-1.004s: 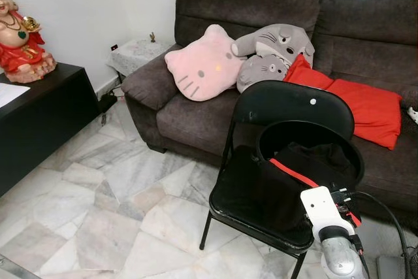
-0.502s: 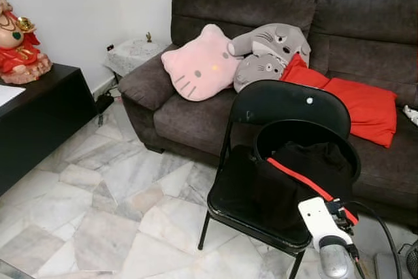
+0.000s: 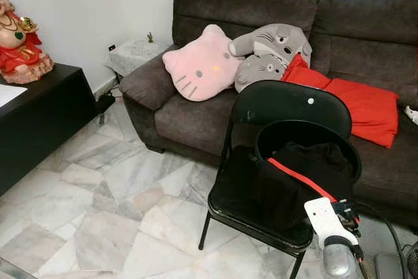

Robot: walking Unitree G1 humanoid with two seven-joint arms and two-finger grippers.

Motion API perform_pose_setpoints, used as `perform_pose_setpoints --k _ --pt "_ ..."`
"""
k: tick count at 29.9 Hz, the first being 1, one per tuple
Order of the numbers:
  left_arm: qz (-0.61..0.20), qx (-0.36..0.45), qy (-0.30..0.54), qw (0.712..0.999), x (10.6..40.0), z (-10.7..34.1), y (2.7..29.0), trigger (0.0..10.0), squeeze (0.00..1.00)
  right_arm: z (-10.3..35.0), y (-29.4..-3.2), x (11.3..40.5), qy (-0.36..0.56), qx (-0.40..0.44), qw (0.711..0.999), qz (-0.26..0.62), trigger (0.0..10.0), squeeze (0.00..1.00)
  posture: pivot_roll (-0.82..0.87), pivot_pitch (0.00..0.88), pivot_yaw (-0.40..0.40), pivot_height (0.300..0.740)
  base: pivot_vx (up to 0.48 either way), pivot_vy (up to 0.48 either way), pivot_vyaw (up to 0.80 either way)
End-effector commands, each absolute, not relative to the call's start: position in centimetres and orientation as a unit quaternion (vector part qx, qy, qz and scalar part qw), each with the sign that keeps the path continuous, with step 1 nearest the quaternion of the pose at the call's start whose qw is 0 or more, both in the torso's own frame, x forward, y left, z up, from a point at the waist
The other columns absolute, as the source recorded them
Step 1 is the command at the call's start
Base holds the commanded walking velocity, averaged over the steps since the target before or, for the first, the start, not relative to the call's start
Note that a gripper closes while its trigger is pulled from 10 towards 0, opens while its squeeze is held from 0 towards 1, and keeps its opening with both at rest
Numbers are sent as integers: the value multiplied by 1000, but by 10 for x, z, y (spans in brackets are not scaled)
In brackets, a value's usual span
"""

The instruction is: Hang hanger

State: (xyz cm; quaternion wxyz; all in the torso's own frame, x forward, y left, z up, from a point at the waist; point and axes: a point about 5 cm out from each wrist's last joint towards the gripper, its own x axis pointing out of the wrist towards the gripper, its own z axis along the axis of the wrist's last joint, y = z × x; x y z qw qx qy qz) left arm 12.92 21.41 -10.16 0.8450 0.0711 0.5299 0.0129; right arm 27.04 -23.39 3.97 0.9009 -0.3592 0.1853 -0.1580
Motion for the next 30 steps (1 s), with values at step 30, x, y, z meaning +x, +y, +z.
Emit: perform_pose_setpoints --k 30 --pt "13 75 538 839 121 -103 221 10000 0 54 -245 276 154 -355 898 -210 10000 0 -33 0 42 740 0 0 0"
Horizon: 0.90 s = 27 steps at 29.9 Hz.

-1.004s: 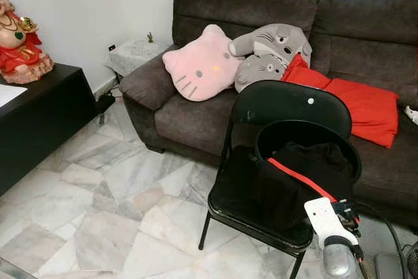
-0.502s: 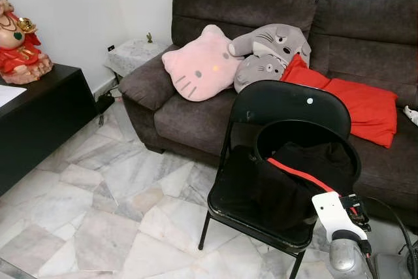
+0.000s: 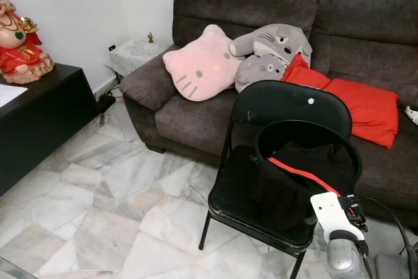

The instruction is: Hang hanger

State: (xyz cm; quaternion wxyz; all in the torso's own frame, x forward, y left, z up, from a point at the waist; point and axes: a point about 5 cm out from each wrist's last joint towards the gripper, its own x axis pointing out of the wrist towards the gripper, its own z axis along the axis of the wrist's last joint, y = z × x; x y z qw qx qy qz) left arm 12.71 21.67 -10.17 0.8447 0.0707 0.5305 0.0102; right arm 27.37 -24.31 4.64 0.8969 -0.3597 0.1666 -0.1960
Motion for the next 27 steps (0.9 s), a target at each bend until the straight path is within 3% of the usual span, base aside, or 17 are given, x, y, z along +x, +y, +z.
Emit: perform_pose_setpoints --k 1,20,27 --pt "13 75 538 839 121 -103 221 10000 0 55 -247 275 150 -355 896 -221 10000 0 -34 0 42 740 0 0 0" --pt "11 75 540 838 118 -104 220 10000 0 43 -246 275 186 -339 899 -207 10000 0 -33 0 45 740 0 0 0" --pt "11 76 539 838 119 -103 220 10000 0 50 -259 282 177 -345 892 -233 10000 0 -30 0 49 740 0 0 0"
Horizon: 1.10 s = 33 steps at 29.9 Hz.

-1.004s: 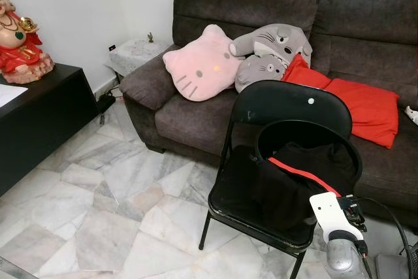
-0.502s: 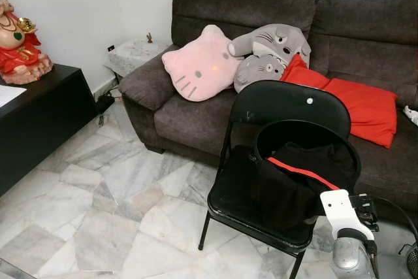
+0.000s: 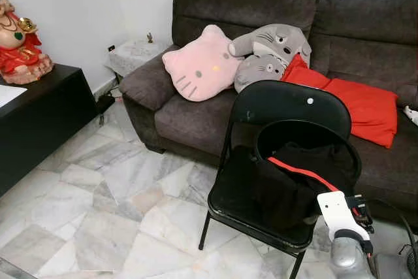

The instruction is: Hang hanger

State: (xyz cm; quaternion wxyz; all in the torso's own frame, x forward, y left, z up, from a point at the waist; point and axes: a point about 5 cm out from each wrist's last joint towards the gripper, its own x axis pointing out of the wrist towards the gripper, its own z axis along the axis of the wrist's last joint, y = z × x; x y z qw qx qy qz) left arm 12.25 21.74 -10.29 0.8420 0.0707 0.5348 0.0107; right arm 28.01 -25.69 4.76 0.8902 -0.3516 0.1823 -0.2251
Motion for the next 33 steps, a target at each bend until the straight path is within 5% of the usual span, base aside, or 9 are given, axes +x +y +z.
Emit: perform_pose_setpoints --k 1,33 --pt "11 76 539 838 119 -103 220 10000 0 50 -259 282 177 -345 892 -233 10000 0 -30 0 49 740 0 0 0" --pt "9 79 541 837 118 -103 222 10000 0 72 -271 313 150 -251 910 -293 10000 0 -21 0 54 740 0 0 0"
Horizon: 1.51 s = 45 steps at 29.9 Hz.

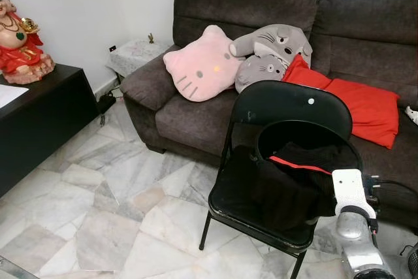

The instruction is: Hang hanger

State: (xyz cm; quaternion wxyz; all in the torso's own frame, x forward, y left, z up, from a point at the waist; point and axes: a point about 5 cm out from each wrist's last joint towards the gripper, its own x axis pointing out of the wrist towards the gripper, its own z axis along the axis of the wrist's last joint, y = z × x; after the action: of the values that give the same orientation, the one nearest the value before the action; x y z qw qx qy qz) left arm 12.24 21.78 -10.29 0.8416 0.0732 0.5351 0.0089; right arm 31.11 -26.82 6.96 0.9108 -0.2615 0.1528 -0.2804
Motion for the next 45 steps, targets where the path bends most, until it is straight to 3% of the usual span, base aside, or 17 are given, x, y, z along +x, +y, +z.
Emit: perform_pose_setpoints --k 1,14,26,39,45 --pt "9 80 541 837 118 -103 222 10000 0 72 -271 312 152 -249 911 -293 10000 0 -22 0 55 740 0 0 0" --pt "7 83 542 836 119 -103 222 10000 0 53 -263 310 190 -96 933 -289 10000 0 -17 0 60 740 0 0 0" --pt "9 84 543 836 119 -103 224 10000 0 69 -272 321 168 -109 933 -300 10000 0 -13 0 66 740 0 0 0" --pt "6 88 544 834 119 -103 225 10000 0 61 -272 323 220 -102 932 -271 10000 0 -5 0 71 740 0 0 0" --pt "7 88 544 834 119 -102 225 10000 0 73 -283 329 214 -162 923 -276 10000 0 -4 0 72 740 0 0 0"
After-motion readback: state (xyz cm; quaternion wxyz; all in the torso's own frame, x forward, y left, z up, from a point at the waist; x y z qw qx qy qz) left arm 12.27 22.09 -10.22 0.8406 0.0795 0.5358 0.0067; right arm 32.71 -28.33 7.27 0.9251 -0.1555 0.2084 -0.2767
